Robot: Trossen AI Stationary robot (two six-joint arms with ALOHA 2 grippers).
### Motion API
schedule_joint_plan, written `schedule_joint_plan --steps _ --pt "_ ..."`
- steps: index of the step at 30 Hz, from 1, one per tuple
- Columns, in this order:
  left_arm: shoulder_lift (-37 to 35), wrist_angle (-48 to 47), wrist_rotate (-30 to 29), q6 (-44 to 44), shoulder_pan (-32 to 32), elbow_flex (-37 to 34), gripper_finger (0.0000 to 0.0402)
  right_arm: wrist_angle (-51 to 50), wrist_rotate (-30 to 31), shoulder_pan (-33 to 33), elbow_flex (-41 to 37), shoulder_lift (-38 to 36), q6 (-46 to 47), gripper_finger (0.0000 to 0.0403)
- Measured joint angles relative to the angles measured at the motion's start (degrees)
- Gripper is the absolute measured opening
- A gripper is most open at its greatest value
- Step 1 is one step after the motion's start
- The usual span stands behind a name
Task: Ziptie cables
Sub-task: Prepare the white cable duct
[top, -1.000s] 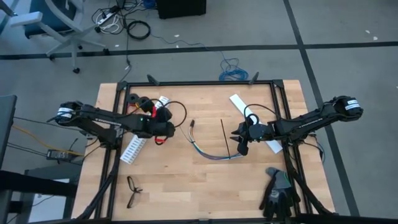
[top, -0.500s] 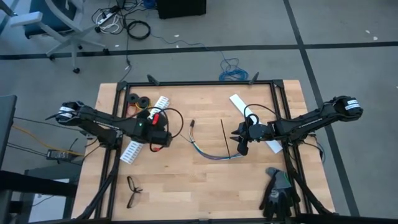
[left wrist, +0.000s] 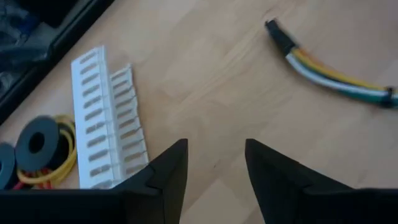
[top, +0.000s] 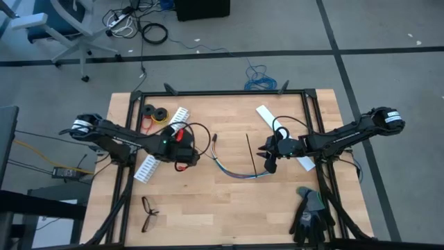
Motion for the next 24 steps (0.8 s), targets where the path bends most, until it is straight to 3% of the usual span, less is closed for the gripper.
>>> schedule_joint_plan --steps 11,18,24 --pt "12.19 -12.43 1.64 -10.86 1.8 -0.02 0.0172 0.66 -0.02 0.02 0.0 0.0 1.54 0.0111" --pt "17.77 -13.38 3.25 -11.7 2.37 -0.02 0.0172 0.83 -0.02 0.02 0.0 0.0 2.17 0.0111" --pt "18.1 -13.64 7.91 -11.72 2.06 2.0 0.0172 0.82 -0.01 0.0 0.0 0.0 2.21 0.0111"
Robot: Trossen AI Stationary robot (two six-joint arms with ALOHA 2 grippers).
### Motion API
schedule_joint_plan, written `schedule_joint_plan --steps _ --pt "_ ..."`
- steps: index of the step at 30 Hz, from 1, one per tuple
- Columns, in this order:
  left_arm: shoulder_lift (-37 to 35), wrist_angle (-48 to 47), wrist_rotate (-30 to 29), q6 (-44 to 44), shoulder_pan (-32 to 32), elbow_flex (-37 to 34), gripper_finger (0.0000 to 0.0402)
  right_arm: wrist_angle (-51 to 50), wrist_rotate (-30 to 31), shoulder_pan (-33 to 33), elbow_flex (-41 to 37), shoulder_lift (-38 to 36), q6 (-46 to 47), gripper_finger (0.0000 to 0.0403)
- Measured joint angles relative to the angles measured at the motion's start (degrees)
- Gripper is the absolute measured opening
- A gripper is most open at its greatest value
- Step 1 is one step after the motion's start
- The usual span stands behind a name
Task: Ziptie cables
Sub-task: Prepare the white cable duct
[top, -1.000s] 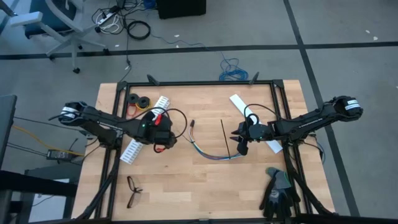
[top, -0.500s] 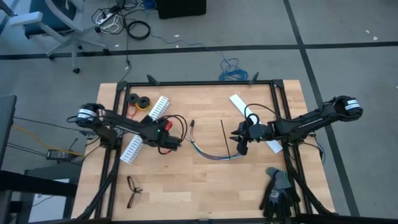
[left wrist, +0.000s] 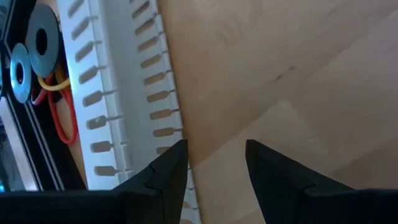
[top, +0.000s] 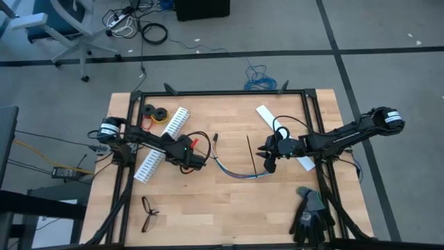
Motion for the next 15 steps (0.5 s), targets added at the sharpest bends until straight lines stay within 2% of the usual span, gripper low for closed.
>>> schedule_joint_plan --steps 4,8,12,15 --pt "0.0 -1.6 -1.02 0.56 -0.29 2.85 0.0172 0.04 0.08 0.0 0.0 0.0 0.07 0.0111" --pt "0.0 -7.12 -3.72 0.94 -0.27 5.27 0.0172 0.04 0.1 -0.02 0.0 0.0 0.92 0.0111" --pt "0.0 -12.29 -5.85 -1.69 -0.22 5.62 0.0172 0.02 0.1 -0.02 0.0 0.0 1.07 0.0111" --pt "0.0 -12.65 -6.01 -2.77 -0.16 5.1 0.0172 0.02 0.1 -0.02 0.0 0.0 1.09 0.0111"
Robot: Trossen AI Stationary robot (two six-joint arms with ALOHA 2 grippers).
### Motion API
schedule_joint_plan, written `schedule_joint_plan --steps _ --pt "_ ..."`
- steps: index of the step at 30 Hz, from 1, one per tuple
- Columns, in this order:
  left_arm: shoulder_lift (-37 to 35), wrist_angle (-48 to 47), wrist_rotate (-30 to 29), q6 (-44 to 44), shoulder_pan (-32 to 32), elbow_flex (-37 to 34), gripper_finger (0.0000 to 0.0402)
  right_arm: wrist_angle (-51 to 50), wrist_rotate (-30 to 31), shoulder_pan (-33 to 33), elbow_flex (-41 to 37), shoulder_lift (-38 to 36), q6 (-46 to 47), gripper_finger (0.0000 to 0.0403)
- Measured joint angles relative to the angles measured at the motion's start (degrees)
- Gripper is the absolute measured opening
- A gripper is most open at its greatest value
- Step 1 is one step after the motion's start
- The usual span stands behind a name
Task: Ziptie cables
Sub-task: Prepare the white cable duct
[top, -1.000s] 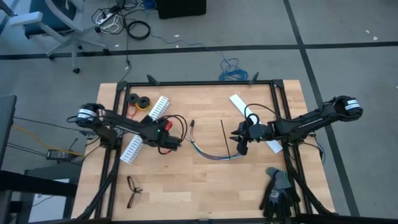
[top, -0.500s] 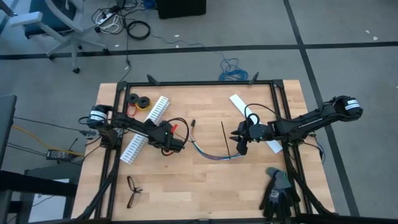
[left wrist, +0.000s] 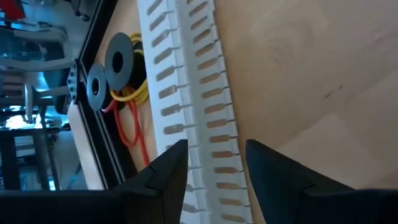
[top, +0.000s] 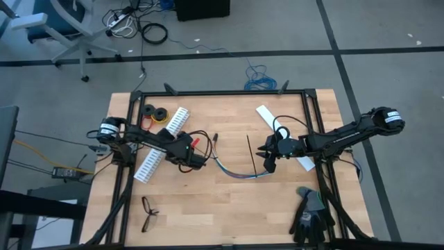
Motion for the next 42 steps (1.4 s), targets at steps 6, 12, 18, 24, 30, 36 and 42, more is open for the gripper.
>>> schedule_joint_plan --steps 6,12,18,24,30,36,42 --pt "0.0 -0.87 0.22 -3.32 0.02 -3.6 0.0172 0.0 0.03 0.0 0.0 0.0 -0.03 0.0112" --pt "0.0 -0.97 1.9 -6.37 0.02 -8.31 0.0172 0.0 0.04 0.0 0.0 0.0 -0.04 0.0112" --pt "0.0 -0.79 3.58 -6.34 0.02 -11.0 0.0115 0.06 0.06 0.0 0.0 0.0 -0.08 0.0111" --pt "-0.09 0.15 2.65 -5.58 0.01 -10.29 0.0012 0.07 0.09 0.0 0.0 0.0 -0.11 0.0111" --pt "-0.44 10.22 -2.76 5.33 1.86 -8.21 0.0005 0.12 0.13 0.0 0.0 0.0 -0.17 0.0111" --pt "-0.76 37.16 1.46 27.74 9.04 -7.67 0.0004 0.47 0.11 0.0 0.0 0.0 -0.17 0.0111" --pt "-0.48 54.89 15.75 45.81 16.19 -6.25 0.0004 0.5 0.11 -0.02 0.0 0.0 -0.2 0.0111"
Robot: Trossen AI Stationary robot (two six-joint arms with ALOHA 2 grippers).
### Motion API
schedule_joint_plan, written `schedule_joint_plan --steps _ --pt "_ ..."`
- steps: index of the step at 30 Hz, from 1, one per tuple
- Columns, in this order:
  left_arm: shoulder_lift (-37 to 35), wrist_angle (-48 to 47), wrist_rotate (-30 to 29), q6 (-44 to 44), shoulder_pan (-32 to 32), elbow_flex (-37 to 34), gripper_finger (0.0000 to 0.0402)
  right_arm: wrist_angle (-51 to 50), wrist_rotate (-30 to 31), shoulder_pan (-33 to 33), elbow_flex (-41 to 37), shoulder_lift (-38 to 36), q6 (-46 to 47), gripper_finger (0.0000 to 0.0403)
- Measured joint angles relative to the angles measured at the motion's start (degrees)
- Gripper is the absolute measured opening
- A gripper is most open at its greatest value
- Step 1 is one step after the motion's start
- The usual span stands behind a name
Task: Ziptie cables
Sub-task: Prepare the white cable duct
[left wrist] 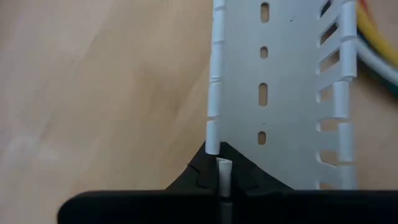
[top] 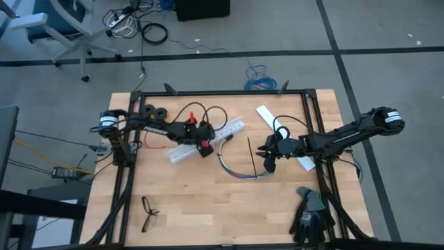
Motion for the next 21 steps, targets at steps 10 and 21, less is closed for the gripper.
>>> schedule_joint_plan --steps 10,21 --pt "0.31 1.72 -6.2 4.14 3.53 3.1 0.0078 -0.15 -0.02 0.0 0.0 0.0 -0.23 0.0112" --pt "-0.72 2.14 -8.76 10.89 3.7 4.43 0.0152 -0.11 -0.02 -0.13 0.0 0.0 -1.6 0.0112"
